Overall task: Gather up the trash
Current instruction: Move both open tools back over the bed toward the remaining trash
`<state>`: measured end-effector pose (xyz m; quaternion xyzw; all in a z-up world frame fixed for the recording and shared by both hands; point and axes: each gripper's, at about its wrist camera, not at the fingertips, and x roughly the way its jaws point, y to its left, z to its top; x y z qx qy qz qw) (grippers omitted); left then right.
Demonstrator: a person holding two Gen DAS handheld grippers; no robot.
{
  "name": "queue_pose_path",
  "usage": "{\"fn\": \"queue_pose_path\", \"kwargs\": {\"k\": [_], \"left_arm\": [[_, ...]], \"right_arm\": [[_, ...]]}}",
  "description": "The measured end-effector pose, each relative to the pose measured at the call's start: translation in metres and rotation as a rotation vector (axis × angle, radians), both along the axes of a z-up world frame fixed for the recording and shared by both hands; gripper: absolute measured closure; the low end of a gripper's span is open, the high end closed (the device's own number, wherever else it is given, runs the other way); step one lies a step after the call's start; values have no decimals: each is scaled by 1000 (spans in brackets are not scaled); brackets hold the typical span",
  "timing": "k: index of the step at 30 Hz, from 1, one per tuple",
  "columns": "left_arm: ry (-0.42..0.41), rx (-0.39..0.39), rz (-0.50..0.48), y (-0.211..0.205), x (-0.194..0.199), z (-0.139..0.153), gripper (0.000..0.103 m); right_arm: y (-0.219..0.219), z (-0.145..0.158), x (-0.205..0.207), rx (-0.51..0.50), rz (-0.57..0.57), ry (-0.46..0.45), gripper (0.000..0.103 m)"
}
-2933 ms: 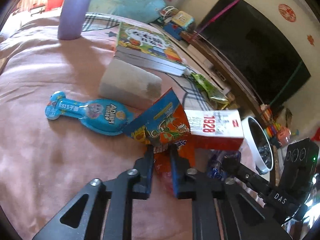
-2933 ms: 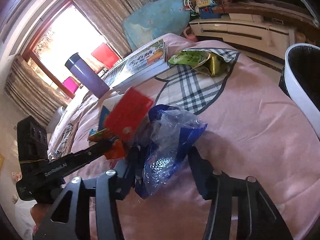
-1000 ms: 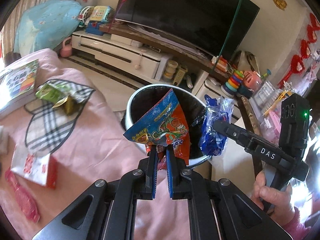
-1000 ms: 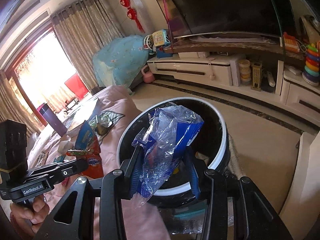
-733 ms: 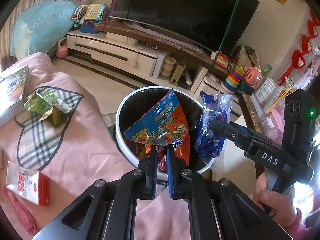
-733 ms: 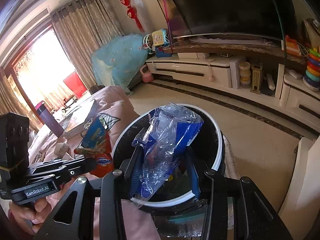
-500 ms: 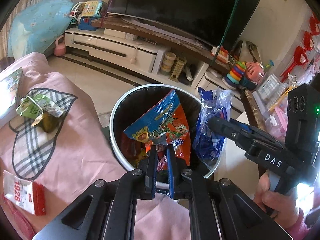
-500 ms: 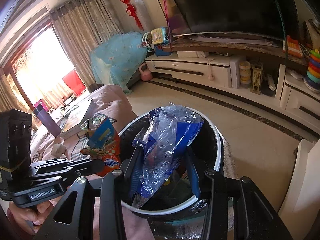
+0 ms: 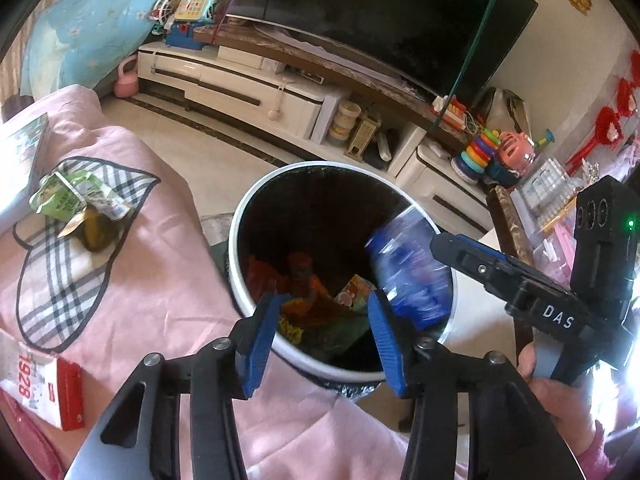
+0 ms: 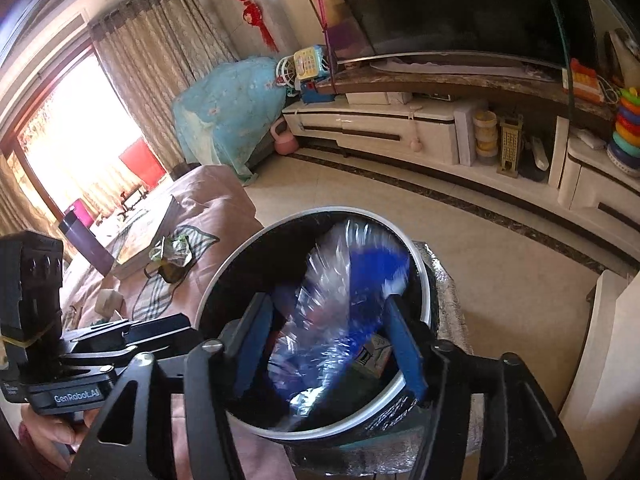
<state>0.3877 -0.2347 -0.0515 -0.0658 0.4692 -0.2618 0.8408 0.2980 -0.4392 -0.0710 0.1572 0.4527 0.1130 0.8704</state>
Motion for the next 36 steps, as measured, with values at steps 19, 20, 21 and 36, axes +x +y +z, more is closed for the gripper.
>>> {"fn": "queue_pose_path", "kwargs": {"k": [19,20,21,36], "left_arm": [[-35,18,167,115,-121,-2,46],[-33,16,176,123,-126,-1,46],[-31,14,185,131,-131,-1,46],[-21,21,361,228,-194,11,46]], "right_arm": [[86,7,-57,88,109,-35,12],[96,5,-60,85,125,-33,12],[104,4,-62,82,141,-29,12],[198,-6,-72,47,349,-18,12]]}}
